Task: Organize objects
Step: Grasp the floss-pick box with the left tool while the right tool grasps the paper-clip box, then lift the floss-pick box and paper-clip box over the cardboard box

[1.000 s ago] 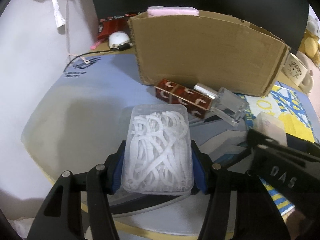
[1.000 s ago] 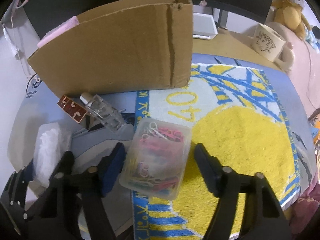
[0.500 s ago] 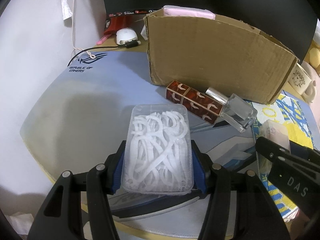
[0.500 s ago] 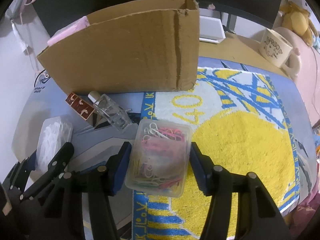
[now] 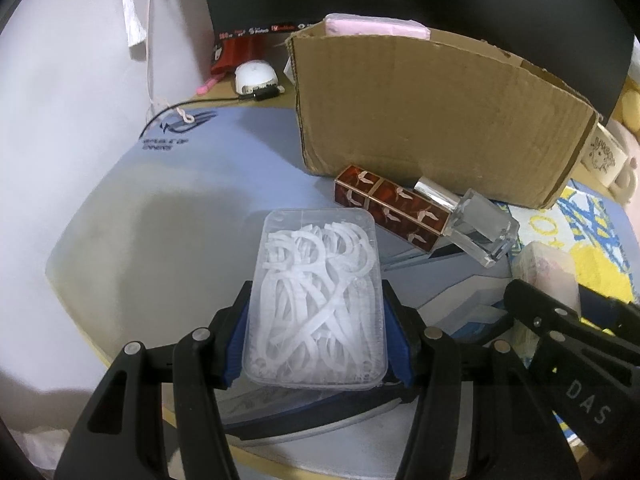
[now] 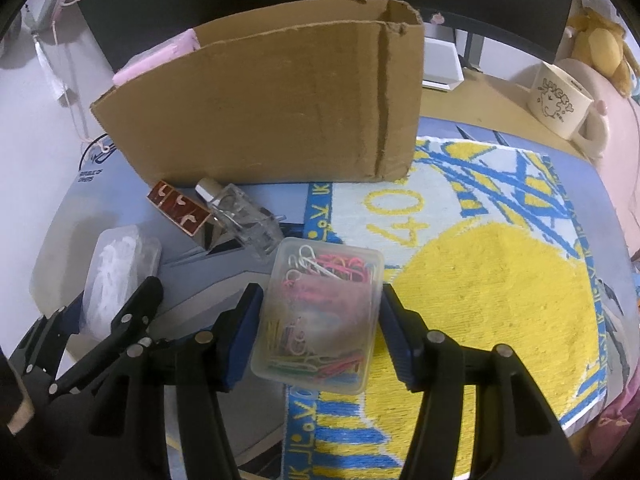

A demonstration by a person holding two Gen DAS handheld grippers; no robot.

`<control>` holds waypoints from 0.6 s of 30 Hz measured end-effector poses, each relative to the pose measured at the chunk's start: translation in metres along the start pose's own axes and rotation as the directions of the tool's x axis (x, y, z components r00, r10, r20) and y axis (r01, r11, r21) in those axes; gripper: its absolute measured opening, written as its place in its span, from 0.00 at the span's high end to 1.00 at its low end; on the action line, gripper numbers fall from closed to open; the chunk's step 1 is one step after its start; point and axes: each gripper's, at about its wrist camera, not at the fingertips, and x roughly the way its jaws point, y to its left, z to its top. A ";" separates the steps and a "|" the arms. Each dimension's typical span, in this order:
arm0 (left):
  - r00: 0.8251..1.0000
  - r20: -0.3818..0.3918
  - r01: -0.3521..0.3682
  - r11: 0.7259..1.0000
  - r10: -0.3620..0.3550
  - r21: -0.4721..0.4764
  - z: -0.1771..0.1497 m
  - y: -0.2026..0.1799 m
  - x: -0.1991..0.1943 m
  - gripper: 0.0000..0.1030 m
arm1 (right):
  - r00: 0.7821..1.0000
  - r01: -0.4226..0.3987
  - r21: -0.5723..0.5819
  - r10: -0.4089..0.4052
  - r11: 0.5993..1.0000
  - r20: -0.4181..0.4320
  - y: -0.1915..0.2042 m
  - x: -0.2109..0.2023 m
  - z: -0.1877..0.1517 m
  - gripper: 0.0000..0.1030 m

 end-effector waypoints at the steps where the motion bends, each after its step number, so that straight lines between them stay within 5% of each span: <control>1: 1.000 0.005 -0.008 1.000 0.008 0.010 0.001 -0.002 0.000 0.45 | 1.000 0.000 -0.004 0.000 1.000 0.005 0.000 -0.001 0.000 0.40; 8: 1.000 0.009 -0.019 1.000 0.019 0.002 0.008 -0.003 0.003 0.45 | 0.999 -0.027 0.031 0.026 0.999 0.020 -0.013 -0.006 0.003 0.40; 18: 0.993 0.117 -0.020 1.000 0.021 -0.009 0.019 0.001 -0.027 0.45 | 0.990 -0.122 0.080 0.116 0.989 0.082 -0.040 -0.029 0.016 0.40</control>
